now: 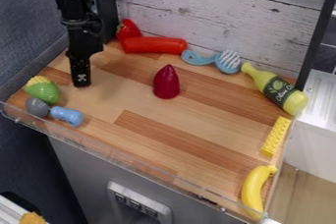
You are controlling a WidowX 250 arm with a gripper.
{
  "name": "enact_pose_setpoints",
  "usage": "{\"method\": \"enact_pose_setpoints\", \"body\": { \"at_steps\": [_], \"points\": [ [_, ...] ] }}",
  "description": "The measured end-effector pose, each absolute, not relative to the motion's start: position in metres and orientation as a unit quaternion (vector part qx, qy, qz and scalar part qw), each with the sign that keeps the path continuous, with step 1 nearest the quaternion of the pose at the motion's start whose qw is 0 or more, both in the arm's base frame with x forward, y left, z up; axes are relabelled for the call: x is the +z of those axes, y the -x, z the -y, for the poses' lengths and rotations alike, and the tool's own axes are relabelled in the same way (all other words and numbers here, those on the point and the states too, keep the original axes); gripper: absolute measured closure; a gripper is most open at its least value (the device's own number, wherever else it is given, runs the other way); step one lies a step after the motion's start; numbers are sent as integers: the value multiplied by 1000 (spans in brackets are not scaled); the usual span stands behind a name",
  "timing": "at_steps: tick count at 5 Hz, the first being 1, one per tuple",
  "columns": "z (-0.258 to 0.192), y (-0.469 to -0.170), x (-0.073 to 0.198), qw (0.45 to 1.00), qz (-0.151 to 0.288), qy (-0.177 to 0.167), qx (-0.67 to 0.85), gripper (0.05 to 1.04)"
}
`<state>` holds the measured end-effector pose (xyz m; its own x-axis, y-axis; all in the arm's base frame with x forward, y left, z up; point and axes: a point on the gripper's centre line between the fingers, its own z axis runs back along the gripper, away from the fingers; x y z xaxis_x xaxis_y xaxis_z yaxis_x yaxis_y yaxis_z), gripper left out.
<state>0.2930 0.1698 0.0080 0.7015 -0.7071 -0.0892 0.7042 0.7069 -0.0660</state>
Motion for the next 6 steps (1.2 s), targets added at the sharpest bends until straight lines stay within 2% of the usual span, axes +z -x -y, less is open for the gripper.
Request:
{"method": "enact_pose_setpoints", "body": {
  "at_steps": [1, 3, 5, 6],
  "points": [
    [-165, -288, 14, 935, -73, 39, -344, 1027],
    [-164, -290, 87, 983, -67, 40, -165, 1028],
    [-168, -280, 115, 994, -70, 48, 61, 1028],
    [-169, -286, 125, 989, -62, 45, 126, 1028]
  ]
}}
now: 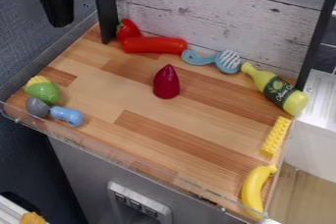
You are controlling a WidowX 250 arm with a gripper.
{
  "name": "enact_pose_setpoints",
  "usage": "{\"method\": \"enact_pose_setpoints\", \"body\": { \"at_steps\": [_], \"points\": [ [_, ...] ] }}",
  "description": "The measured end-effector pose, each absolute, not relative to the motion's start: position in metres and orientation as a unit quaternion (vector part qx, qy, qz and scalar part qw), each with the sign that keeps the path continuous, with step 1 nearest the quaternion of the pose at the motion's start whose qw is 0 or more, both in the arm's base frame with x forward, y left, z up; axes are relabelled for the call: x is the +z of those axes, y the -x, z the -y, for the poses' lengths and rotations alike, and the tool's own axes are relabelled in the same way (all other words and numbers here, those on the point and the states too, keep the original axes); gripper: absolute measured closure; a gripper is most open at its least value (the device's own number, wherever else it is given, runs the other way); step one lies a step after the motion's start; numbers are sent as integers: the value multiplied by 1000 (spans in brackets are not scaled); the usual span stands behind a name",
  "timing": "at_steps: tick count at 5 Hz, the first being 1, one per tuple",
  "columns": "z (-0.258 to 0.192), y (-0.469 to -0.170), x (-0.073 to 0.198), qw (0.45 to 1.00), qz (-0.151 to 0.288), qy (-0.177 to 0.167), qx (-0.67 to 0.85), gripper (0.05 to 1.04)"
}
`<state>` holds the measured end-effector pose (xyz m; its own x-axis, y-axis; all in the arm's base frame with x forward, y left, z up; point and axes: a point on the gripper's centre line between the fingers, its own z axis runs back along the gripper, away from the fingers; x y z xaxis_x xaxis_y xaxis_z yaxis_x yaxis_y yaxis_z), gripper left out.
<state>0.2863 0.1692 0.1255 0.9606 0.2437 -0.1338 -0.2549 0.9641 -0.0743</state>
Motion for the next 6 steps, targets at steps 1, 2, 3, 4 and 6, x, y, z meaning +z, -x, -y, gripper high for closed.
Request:
{"method": "enact_pose_setpoints", "body": {
  "at_steps": [1, 2, 3, 4, 6],
  "points": [
    [-175, -296, 135, 989, -53, 42, 133, 1028],
    [-174, -303, 133, 995, -58, 41, 76, 1029],
    [-170, -310, 121, 998, -55, 34, -16, 1029],
    [-167, -308, 100, 995, -56, 31, -79, 1029],
    [-163, -307, 54, 996, -52, 34, -62, 1029]
  ]
}}
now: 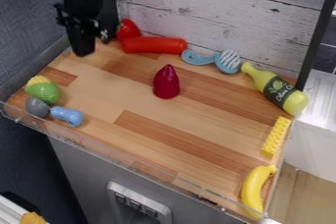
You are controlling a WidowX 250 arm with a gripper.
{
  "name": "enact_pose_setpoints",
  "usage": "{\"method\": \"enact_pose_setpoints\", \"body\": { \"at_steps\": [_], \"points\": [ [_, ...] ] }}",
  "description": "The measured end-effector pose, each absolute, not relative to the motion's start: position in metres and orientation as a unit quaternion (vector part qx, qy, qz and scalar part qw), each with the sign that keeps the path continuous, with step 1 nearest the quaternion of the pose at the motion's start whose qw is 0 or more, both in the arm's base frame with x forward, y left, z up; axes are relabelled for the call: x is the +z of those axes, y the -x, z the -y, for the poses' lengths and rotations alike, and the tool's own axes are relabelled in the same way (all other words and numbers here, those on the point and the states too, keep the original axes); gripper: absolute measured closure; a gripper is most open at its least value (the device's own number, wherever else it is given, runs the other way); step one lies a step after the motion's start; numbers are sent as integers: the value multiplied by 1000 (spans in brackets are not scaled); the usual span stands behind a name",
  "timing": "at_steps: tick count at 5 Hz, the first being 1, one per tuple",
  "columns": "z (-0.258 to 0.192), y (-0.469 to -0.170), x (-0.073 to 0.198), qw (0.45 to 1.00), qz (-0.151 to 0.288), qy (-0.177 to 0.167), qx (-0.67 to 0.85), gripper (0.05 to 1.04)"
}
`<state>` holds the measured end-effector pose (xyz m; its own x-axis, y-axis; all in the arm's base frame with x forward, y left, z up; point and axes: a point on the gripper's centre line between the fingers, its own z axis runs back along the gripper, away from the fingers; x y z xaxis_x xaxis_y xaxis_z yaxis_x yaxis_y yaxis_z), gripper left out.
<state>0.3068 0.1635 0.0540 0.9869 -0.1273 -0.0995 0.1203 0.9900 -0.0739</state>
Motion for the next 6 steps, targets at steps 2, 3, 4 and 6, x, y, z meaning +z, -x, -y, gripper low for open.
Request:
{"method": "enact_pose_setpoints", "body": {
  "at_steps": [2, 3, 4, 6],
  "points": [
    [-161, -308, 24, 998, -43, 34, 43, 994],
    [-160, -307, 16, 996, -45, 37, 62, 830],
    [-161, -308, 27, 996, -58, 45, 45, 565],
    [-169, -322, 76, 996, -72, 54, -14, 92]
  ]
}}
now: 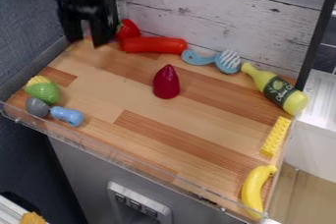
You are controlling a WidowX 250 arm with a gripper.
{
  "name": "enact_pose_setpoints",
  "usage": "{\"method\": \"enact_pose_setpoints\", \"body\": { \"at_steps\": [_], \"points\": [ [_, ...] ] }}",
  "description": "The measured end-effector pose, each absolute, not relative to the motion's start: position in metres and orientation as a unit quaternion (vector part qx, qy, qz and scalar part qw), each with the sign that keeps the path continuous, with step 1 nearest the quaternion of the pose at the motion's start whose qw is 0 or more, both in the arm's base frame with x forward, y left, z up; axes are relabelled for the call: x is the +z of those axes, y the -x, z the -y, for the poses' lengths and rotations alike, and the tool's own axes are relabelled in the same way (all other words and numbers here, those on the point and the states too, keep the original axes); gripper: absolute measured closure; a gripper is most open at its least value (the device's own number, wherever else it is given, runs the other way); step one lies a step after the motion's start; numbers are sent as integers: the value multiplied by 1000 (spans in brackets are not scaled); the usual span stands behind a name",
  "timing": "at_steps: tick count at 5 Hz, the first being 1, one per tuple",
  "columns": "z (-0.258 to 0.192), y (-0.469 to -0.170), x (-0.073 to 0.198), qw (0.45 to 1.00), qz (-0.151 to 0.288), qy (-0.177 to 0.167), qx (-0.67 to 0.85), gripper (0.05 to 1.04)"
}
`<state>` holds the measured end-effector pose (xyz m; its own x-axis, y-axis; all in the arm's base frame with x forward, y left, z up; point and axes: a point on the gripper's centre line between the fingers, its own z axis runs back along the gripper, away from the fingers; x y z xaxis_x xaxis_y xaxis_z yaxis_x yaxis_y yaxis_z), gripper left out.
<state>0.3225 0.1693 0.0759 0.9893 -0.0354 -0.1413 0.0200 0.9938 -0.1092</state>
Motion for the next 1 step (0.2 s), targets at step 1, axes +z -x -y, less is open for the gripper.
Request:
{"method": "enact_pose_setpoints", "body": {
  "at_steps": [1],
  "points": [
    [-172, -332, 102, 996, -65, 49, -30, 89]
  ]
}}
